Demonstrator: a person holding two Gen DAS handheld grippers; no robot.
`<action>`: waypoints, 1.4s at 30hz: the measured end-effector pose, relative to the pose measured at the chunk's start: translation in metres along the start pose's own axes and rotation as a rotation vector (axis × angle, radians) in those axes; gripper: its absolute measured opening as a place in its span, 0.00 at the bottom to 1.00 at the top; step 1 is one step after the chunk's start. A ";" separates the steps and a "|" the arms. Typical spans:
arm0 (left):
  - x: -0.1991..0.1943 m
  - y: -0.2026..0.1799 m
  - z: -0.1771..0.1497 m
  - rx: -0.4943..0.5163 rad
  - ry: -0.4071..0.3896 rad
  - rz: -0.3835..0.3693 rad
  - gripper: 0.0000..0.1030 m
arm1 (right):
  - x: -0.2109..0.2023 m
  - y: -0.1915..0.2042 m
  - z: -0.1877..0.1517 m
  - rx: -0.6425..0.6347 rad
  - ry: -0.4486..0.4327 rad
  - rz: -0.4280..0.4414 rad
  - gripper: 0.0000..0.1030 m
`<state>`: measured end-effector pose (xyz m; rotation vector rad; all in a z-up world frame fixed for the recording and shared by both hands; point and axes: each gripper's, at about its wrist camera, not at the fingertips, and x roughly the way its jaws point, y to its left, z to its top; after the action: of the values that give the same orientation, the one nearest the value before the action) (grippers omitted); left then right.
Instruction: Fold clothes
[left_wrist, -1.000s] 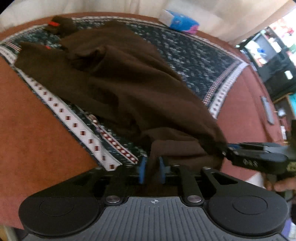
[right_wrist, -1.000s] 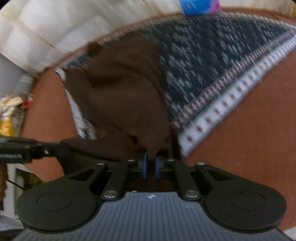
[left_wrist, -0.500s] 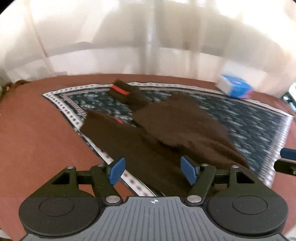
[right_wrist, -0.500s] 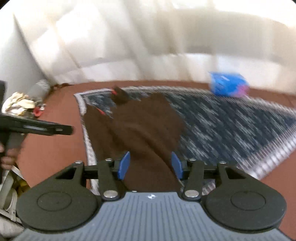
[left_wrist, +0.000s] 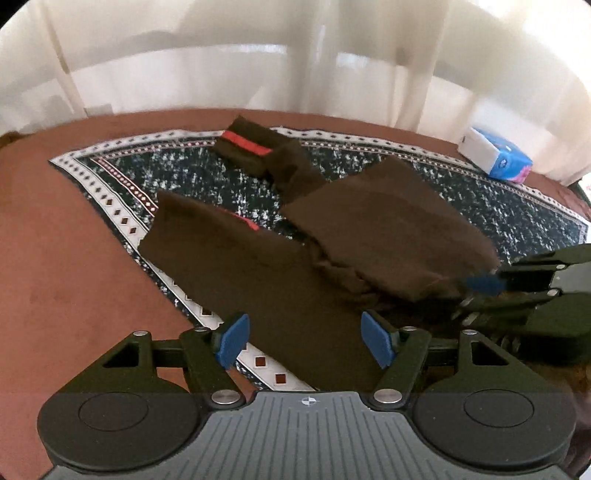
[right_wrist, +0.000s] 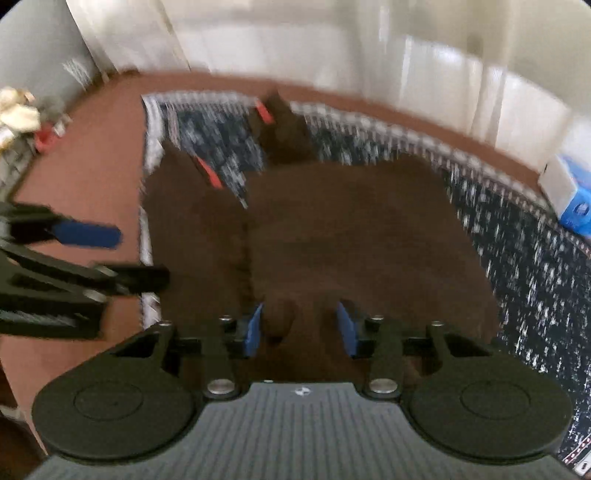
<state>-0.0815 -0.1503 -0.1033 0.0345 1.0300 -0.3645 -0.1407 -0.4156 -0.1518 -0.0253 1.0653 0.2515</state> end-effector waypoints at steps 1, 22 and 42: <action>0.003 0.002 0.002 -0.003 0.008 -0.015 0.77 | 0.003 -0.003 0.002 0.012 0.024 0.005 0.10; 0.073 -0.050 0.061 -0.197 0.081 -0.191 0.63 | -0.148 -0.136 -0.025 0.432 -0.277 -0.031 0.09; 0.021 -0.084 0.105 -0.115 -0.112 -0.085 0.52 | -0.140 -0.240 -0.173 0.765 -0.110 -0.368 0.22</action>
<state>-0.0106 -0.2554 -0.0547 -0.1319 0.9419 -0.3792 -0.3022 -0.6998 -0.1385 0.4704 0.9707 -0.4892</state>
